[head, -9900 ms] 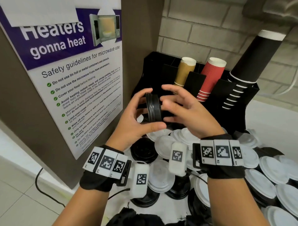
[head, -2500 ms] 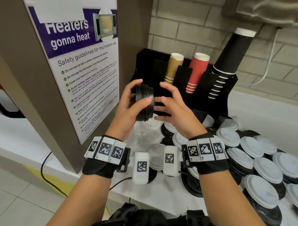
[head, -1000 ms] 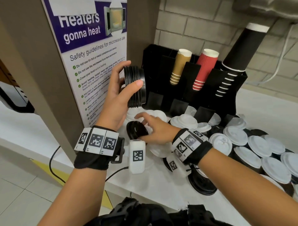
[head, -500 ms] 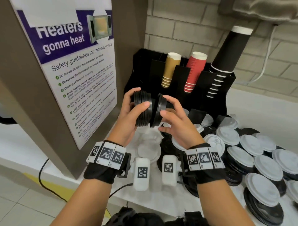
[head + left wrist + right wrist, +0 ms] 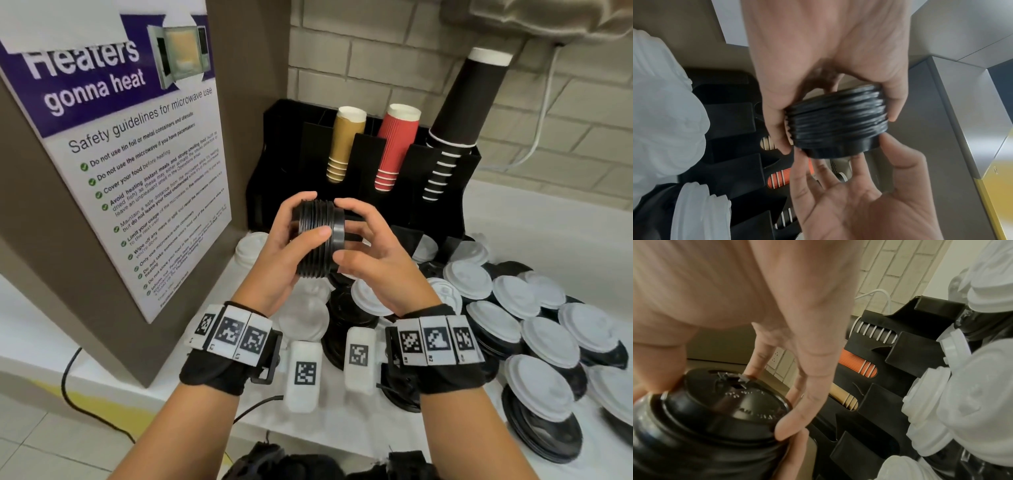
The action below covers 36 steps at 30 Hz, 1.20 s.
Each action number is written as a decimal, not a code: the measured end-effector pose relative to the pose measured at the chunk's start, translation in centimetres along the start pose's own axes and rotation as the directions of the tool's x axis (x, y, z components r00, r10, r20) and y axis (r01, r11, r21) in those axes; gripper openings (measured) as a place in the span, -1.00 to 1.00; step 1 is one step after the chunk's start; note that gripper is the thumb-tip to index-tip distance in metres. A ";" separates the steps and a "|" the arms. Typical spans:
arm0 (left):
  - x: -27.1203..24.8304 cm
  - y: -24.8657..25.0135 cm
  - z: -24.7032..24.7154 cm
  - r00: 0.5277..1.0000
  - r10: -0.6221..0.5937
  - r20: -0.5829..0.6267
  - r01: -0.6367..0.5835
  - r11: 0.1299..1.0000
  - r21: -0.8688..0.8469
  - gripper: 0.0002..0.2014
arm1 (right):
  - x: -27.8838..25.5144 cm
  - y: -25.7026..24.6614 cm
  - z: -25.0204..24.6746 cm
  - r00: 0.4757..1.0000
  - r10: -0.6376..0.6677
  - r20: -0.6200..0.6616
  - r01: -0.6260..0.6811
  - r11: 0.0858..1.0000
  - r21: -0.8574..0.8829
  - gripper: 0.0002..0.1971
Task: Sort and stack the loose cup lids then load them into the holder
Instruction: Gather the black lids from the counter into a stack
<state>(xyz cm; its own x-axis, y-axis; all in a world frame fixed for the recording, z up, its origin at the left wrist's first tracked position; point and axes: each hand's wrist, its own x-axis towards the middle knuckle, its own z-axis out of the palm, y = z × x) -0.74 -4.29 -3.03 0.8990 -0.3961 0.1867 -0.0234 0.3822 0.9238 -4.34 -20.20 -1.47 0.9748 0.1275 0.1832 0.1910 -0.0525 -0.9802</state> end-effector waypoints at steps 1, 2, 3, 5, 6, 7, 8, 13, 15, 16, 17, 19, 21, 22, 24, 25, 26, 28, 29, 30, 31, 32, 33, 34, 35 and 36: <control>0.0 0.0 0.0 1.000 0.002 -0.001 -0.002 1.000 -0.001 -0.37 | 0.0 0.0 0.0 1.000 0.000 -0.002 0.000 1.000 -0.005 -0.38; 0.0 0.0 0.0 1.000 0.003 0.000 -0.003 1.000 -0.003 -0.37 | 0.1 0.0 0.0 1.000 0.002 -0.002 -0.002 1.000 -0.007 -0.38; -0.1 0.0 -0.1 1.000 0.004 0.002 -0.004 1.000 -0.002 -0.38 | 0.1 0.0 0.0 1.000 0.004 0.000 -0.004 1.000 -0.009 -0.38; -0.1 -0.1 -0.2 1.000 0.009 0.012 -0.009 1.000 0.009 -0.37 | 0.1 0.0 0.0 1.000 -0.001 0.015 0.001 1.000 -0.013 -0.37; -0.1 -0.1 -0.2 1.000 0.013 0.015 -0.013 1.000 0.018 -0.35 | 0.1 -0.1 -0.1 1.000 -0.003 0.030 0.004 1.000 -0.015 -0.36; -0.1 -0.1 -0.3 1.000 0.019 0.010 -0.020 0.999 0.025 -0.34 | 0.2 -0.1 -0.2 0.999 0.000 0.047 0.001 1.000 -0.020 -0.34; -0.1 0.0 -0.4 1.000 0.029 -0.005 -0.029 0.999 0.027 -0.32 | 0.4 -0.2 -0.5 0.998 0.011 0.054 -0.009 0.999 -0.037 -0.31; 0.4 1.0 -2.1 0.978 0.114 -0.175 -0.121 0.992 -0.028 -0.36 | 2.5 -0.7 -2.3 0.999 0.048 0.011 -0.033 0.817 -0.576 -0.62; 0.5 1.4 -2.8 0.968 0.138 -0.210 -0.149 0.988 -0.040 -0.40 | 3.1 -0.3 -2.3 0.946 0.250 0.205 0.065 0.473 -0.878 -0.53; 0.5 1.6 -3.1 0.967 0.144 -0.211 -0.156 0.987 -0.040 -0.42 | 3.3 0.0 -2.0 0.885 0.405 0.230 0.112 0.296 -0.949 -0.40; 0.5 1.7 -3.2 0.968 0.146 -0.205 -0.157 0.987 -0.037 -0.44 | 3.3 0.3 -1.7 0.821 0.533 0.204 0.141 0.158 -0.977 -0.28; 0.3 1.7 -3.1 0.972 0.139 -0.189 -0.146 0.989 -0.023 -0.43 | 3.3 1.1 -1.1 0.728 0.665 0.166 0.211 0.012 -0.977 -0.12; 0.1 1.5 -2.9 0.976 0.128 -0.176 -0.131 0.991 -0.004 -0.38 | 3.4 1.9 -0.7 0.693 0.694 0.197 0.303 -0.032 -0.953 -0.09; -0.1 1.4 -2.8 0.977 0.124 -0.172 -0.126 0.992 0.003 -0.36 | 3.5 2.1 -0.7 0.693 0.691 0.208 0.321 -0.038 -0.946 -0.11; -0.4 1.3 -2.7 0.977 0.117 -0.177 -0.117 0.993 0.010 -0.33 | 3.7 2.3 -0.9 0.701 0.680 0.213 0.315 -0.027 -0.949 -0.16; -0.4 1.2 -2.7 0.977 0.113 -0.183 -0.113 0.993 0.011 -0.32 | 3.7 2.5 -1.0 0.706 0.675 0.213 0.303 -0.017 -0.953 -0.17; -0.5 1.2 -2.7 0.976 0.110 -0.186 -0.110 0.994 0.013 -0.32 | 3.7 2.5 -1.2 0.714 0.666 0.214 0.290 -0.003 -0.957 -0.18; -0.6 1.1 -2.9 0.977 0.104 -0.187 -0.103 0.995 0.016 -0.33 | 3.6 2.5 -1.7 0.737 0.642 0.211 0.244 0.038 -0.969 -0.18; -0.6 1.1 -2.9 0.977 0.103 -0.188 -0.102 0.995 0.016 -0.35 | 3.7 2.4 -2.1 0.749 0.630 0.207 0.212 0.068 -0.975 -0.19; -0.6 1.1 -3.0 0.976 0.103 -0.191 -0.102 0.995 0.016 -0.37 | 3.8 2.2 -2.5 0.758 0.618 0.209 0.180 0.110 -0.978 -0.22; -0.6 1.0 -3.2 0.976 0.103 -0.194 -0.102 0.995 0.015 -0.39 | 4.0 1.9 -3.0 0.765 0.605 0.221 0.151 0.165 -0.975 -0.24; -0.7 1.0 -3.2 0.975 0.100 -0.198 -0.099 0.995 0.015 -0.39 | 4.2 1.6 -3.5 0.773 0.587 0.240 0.124 0.232 -0.965 -0.27; -0.7 0.9 -3.2 0.974 0.095 -0.203 -0.094 0.995 0.016 -0.39 | 4.5 1.2 -4.0 0.785 0.562 0.262 0.092 0.312 -0.945 -0.30; -0.7 0.8 -3.2 0.974 0.090 -0.208 -0.088 0.996 0.019 -0.38 | 4.8 1.0 -4.5 0.804 0.522 0.283 0.063 0.399 -0.915 -0.33; -0.7 0.7 -3.1 0.974 0.084 -0.210 -0.082 0.996 0.022 -0.37 | 5.0 0.8 -4.9 0.830 0.474 0.293 0.040 0.474 -0.880 -0.34; -0.7 0.6 -3.1 0.975 0.079 -0.209 -0.076 0.997 0.022 -0.36 | 5.3 0.7 -5.2 0.861 0.421 0.287 0.026 0.527 -0.850 -0.35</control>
<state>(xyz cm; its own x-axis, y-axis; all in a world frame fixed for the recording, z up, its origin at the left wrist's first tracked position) -0.01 -1.24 -3.61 0.9659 -0.1810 0.1853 -0.1019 0.3926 0.9141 1.53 -24.72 -0.84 0.8862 0.3717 -0.2767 0.2236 -0.8660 -0.4472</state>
